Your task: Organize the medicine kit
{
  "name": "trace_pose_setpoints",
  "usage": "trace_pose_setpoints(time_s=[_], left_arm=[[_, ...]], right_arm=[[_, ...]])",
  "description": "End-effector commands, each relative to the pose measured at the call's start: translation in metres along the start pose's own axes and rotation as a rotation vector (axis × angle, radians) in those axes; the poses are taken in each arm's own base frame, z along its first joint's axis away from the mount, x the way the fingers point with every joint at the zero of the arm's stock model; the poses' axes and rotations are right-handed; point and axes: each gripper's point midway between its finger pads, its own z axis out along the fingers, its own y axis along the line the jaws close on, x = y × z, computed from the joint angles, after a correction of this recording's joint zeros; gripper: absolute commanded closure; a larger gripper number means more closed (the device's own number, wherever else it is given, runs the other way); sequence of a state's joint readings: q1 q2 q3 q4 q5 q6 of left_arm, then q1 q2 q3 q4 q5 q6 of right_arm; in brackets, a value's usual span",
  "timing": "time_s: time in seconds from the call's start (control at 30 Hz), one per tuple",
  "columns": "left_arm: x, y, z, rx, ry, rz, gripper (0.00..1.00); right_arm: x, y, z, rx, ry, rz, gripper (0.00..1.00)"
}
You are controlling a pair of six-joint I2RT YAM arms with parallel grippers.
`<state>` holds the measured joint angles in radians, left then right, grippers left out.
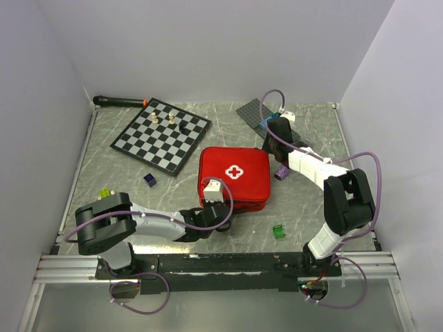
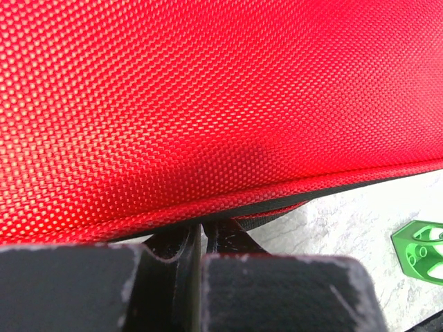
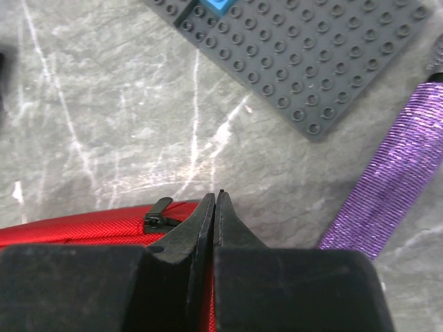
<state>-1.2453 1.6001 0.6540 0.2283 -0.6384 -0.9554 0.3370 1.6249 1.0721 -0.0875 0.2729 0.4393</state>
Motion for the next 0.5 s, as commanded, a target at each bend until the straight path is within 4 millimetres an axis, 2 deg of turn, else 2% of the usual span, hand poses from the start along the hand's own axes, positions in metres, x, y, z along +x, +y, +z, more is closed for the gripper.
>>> trace_pose_setpoints(time_s=[0.0, 0.2, 0.47], left_arm=[[0.103, 0.072, -0.035, -0.065, 0.41, 0.489, 0.99], [0.107, 0.07, -0.035, -0.054, 0.419, 0.502, 0.99], [0.109, 0.07, -0.035, -0.054, 0.425, 0.512, 0.99]], right_arm=[[-0.062, 0.064, -0.006, -0.242, -0.146, 0.151, 1.0], [-0.061, 0.095, -0.011, -0.344, -0.118, 0.133, 1.0], [-0.047, 0.136, -0.018, -0.458, -0.058, 0.084, 1.0]])
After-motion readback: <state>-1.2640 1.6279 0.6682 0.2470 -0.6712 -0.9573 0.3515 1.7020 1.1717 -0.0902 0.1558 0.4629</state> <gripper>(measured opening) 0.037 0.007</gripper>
